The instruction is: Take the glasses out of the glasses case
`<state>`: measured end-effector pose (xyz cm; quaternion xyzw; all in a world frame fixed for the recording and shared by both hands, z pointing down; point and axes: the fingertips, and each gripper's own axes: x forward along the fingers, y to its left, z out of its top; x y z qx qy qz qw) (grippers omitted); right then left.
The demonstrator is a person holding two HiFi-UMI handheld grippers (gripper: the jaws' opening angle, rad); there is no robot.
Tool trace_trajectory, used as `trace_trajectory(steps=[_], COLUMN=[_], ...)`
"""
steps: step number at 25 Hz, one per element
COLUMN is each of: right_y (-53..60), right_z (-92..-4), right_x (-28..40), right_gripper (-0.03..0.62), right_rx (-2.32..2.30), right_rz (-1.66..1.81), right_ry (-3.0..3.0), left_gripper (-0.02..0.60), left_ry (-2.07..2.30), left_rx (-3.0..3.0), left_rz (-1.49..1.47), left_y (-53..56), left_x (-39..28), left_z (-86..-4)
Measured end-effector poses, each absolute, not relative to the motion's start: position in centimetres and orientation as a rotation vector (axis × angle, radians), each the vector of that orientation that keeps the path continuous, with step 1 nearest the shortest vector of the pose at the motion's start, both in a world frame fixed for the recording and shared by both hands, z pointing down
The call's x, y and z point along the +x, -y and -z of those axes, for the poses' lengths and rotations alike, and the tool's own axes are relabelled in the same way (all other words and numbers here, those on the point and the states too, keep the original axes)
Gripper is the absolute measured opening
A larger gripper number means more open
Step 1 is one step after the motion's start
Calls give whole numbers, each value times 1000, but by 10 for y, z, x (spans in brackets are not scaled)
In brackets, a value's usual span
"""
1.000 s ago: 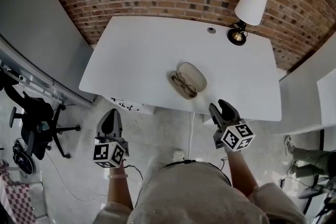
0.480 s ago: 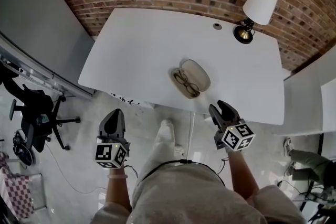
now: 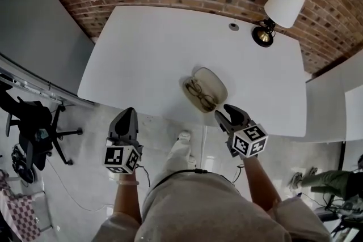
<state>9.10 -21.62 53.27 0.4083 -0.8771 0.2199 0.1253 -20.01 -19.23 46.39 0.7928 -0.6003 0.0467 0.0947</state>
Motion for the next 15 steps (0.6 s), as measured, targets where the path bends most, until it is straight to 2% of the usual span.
trace_trajectory(steps=[15], right_y=[255], right_z=[-574], right_x=[46], right_gripper=[160], right_rx=[1009], right_rz=[-571], right_ry=[2353], left_gripper=[6], left_ry=[1711], left_rx=[2318], left_rz=[-183], left_y=[244], left_x=[-211], left_z=[-494])
